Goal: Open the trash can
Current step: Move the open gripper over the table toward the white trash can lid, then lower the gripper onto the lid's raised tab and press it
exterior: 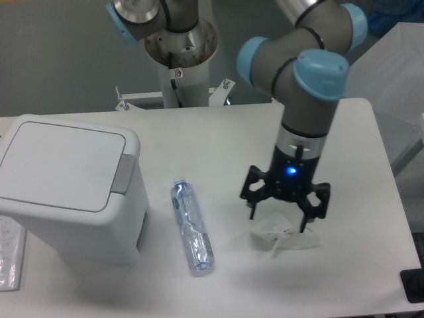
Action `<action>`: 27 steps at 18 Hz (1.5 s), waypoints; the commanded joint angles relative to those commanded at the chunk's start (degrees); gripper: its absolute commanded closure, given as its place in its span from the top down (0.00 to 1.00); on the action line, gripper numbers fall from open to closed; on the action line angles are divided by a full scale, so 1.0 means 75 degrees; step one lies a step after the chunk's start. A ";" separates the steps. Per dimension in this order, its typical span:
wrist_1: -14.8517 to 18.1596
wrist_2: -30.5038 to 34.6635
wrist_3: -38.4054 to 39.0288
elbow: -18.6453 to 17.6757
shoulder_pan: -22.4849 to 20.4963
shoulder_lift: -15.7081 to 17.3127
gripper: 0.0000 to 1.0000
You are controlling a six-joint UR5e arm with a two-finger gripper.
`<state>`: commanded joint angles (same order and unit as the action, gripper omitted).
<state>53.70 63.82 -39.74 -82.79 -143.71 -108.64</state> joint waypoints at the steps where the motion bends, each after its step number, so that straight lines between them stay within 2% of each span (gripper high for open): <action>1: -0.0012 -0.0164 0.0257 -0.0012 0.0012 0.0128 1.00; 3: -0.0036 -0.0411 0.0819 0.0011 0.0152 0.0258 1.00; 8: -0.0036 -0.1267 0.1429 0.0035 0.0294 0.0574 1.00; 14: -0.0024 -0.1233 0.2554 0.0047 0.0844 0.0633 1.00; 20: 0.0011 -0.1139 0.3445 -0.0012 0.1043 0.0645 1.00; 23: 0.0069 -0.0846 0.3541 -0.0012 0.1207 0.0645 1.00; 27: 0.0128 -0.0635 0.3413 -0.0514 0.1360 0.0925 1.00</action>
<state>54.67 59.06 -14.14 -86.65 -133.51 -101.70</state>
